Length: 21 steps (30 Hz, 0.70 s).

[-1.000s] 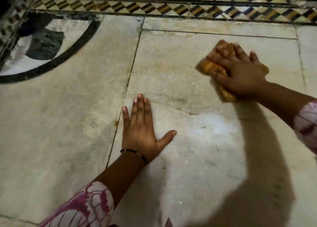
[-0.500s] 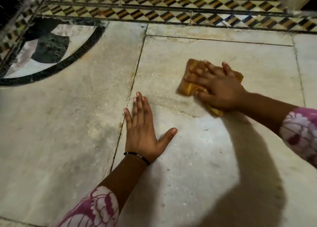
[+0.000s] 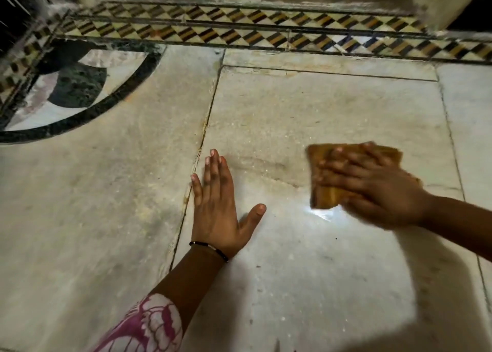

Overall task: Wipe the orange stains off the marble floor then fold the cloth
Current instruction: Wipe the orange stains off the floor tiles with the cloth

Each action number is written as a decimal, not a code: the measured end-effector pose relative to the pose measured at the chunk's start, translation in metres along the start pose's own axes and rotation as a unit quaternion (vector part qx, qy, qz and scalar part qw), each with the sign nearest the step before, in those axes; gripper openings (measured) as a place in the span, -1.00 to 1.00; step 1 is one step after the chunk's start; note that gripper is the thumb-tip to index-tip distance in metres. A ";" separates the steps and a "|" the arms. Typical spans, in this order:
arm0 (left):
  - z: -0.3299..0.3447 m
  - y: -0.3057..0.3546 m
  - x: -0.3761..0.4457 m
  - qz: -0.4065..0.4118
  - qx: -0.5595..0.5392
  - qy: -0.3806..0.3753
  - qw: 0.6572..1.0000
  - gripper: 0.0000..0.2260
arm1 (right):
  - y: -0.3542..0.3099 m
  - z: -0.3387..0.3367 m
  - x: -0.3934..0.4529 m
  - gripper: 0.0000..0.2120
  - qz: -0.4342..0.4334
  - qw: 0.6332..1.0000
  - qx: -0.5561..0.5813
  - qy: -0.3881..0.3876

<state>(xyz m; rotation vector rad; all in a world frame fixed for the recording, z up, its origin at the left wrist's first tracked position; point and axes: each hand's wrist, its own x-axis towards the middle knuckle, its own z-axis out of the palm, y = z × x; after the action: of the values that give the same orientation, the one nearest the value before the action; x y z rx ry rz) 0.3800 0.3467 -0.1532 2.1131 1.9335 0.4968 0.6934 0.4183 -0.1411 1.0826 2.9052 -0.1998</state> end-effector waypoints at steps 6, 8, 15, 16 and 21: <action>0.005 0.002 0.002 0.019 0.095 -0.073 0.993 -0.14 | 0.047 -0.013 0.060 -0.39 0.328 0.943 0.047 0.040; 0.005 0.004 0.001 0.018 0.108 -0.077 0.991 -0.16 | 0.016 -0.010 0.075 -0.38 0.278 0.960 0.037 0.029; 0.022 0.065 -0.022 0.153 0.051 -0.106 0.981 -0.30 | -0.044 0.011 -0.076 -0.51 0.105 0.993 0.035 0.034; 0.028 0.076 -0.023 0.170 0.050 -0.114 0.978 -0.30 | -0.028 0.011 -0.095 -0.50 0.160 0.985 0.048 0.043; 0.051 0.112 -0.026 0.228 0.112 -0.162 0.954 -0.29 | 0.043 -0.004 -0.070 -0.42 0.415 0.903 0.073 0.082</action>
<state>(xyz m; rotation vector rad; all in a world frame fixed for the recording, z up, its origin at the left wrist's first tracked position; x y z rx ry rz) 0.5011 0.3127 -0.1586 2.6005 1.3766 -0.0072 0.7741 0.4055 -0.1361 2.3169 2.2752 -0.2973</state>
